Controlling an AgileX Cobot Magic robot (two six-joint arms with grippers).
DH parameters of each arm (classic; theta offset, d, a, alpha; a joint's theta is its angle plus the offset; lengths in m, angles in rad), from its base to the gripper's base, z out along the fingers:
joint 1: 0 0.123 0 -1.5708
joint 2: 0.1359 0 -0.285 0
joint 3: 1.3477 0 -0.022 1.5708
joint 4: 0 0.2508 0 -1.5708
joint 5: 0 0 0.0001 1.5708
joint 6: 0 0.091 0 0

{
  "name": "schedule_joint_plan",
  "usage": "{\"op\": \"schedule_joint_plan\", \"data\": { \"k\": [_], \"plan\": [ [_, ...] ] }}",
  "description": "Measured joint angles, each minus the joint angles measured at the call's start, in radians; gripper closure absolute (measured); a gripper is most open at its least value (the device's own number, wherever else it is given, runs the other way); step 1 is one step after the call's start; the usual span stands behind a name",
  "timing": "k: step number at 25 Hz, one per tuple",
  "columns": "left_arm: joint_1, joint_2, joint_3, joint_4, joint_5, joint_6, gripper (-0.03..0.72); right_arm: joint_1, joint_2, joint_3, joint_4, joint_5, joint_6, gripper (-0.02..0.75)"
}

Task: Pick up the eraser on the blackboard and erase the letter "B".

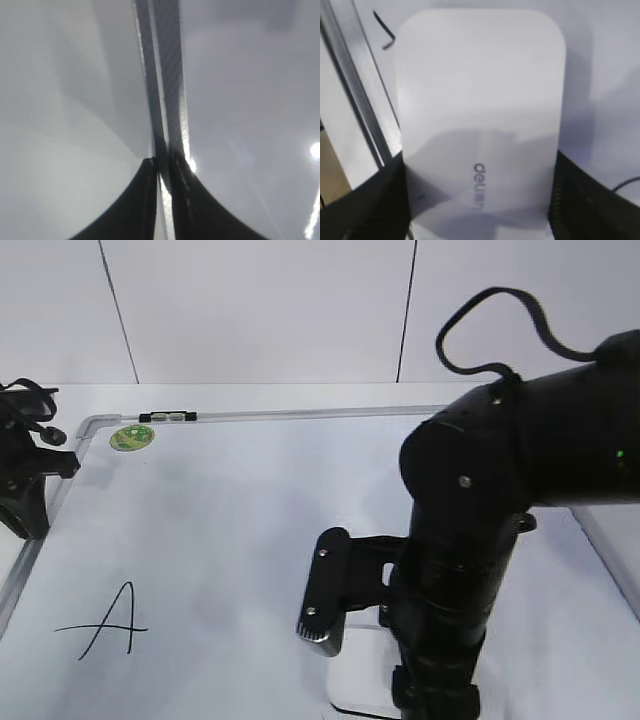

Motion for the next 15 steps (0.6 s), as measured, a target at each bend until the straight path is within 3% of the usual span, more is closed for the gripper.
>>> {"op": "schedule_joint_plan", "data": {
  "k": [15],
  "plan": [
    [0.0, 0.0, 0.0, 0.0, -0.005, 0.0, 0.635, -0.018, -0.037, 0.04, -0.059, -0.055, -0.161, 0.176]
  ]
}}
